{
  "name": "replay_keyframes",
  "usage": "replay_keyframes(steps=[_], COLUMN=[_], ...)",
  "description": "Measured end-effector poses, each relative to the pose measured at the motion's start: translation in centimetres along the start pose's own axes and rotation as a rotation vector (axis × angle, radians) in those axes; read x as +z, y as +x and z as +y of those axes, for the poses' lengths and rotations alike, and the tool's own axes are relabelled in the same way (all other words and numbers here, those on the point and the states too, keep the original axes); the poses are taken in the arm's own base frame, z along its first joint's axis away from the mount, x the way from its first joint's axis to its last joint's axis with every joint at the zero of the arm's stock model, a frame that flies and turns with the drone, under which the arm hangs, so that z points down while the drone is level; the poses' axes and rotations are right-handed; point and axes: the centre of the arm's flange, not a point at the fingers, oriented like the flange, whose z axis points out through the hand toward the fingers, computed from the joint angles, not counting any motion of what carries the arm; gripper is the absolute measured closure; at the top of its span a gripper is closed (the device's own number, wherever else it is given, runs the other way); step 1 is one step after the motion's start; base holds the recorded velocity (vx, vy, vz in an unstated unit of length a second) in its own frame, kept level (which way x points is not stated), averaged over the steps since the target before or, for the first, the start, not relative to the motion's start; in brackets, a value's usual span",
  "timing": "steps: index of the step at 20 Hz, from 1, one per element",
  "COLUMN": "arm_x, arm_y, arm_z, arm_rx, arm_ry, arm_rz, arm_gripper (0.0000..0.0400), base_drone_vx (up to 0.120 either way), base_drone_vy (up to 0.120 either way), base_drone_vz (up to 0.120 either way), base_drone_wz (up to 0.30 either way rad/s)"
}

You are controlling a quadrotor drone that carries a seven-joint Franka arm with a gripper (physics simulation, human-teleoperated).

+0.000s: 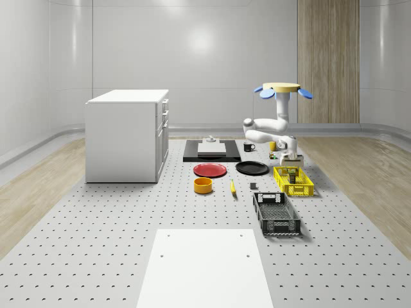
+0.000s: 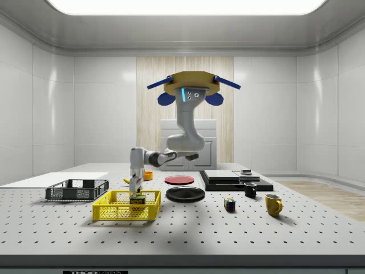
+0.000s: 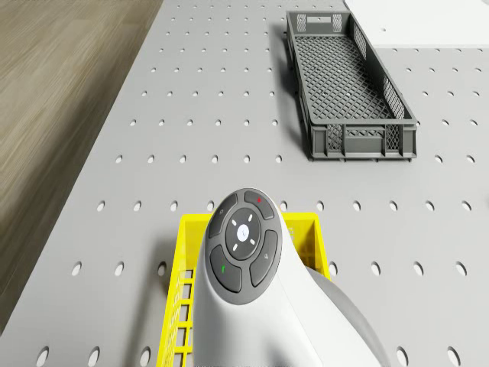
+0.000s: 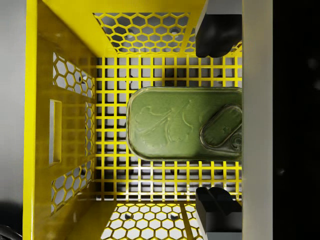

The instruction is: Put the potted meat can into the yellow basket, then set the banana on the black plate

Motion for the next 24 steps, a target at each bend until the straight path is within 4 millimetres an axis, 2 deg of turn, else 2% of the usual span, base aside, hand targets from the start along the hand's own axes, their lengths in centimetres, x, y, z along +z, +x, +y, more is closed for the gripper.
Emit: replay_keyframes(steps=[7,24], arm_x=[-0.24,-0.30], arm_y=[0.00,0.00], arm_z=[0.00,0.00], arm_rx=[0.000,0.000], arm_ry=[0.000,0.001], arm_rz=[-0.001,-0.001], arm_gripper=[0.0002,0.0000], base_drone_vx=[0.114,0.120], base_drone_vy=[-0.103,-0.120], base_drone_vz=[0.109,0.000], base_drone_wz=[0.000,0.000])
